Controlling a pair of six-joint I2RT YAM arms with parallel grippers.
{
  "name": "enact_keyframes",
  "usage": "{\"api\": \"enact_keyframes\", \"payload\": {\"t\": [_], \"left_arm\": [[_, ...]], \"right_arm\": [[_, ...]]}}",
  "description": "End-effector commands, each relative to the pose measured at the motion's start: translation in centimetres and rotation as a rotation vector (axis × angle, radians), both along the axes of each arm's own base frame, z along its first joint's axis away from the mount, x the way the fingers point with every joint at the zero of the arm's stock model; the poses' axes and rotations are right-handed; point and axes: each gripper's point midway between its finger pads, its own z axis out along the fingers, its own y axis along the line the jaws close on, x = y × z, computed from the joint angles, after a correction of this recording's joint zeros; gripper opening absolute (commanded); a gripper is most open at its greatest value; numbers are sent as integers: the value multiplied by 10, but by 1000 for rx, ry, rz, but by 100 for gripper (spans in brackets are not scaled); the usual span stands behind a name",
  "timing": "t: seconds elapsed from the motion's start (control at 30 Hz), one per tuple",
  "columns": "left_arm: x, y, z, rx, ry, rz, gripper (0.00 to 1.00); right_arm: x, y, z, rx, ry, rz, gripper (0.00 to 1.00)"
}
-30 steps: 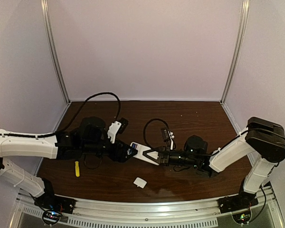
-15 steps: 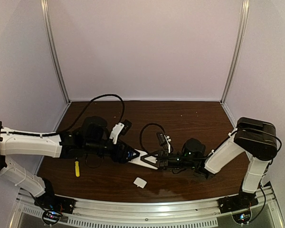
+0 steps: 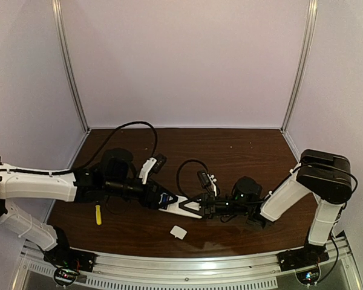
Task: Unload the batteries from the remote control
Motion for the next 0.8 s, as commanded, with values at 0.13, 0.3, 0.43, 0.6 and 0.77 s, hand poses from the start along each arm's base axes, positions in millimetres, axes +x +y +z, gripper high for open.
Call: {"api": "enact_keyframes", "payload": {"t": [0.13, 0.3, 0.43, 0.6, 0.77], "left_arm": [[-5, 2, 18, -67, -10, 10, 79], [-9, 2, 15, -78, 11, 3, 78], [-15, -3, 15, -102, 41, -38, 75], [-22, -13, 13, -131, 77, -95, 69], [-22, -20, 12, -145, 96, -116, 54]], "right_arm": [[-11, -19, 86, 323, -219, -1, 0], [-14, -25, 93, 332, -252, -13, 0], [-15, -28, 98, 342, -275, -20, 0], [-18, -29, 101, 348, -293, -18, 0], [-21, -33, 105, 357, -316, -19, 0]]}}
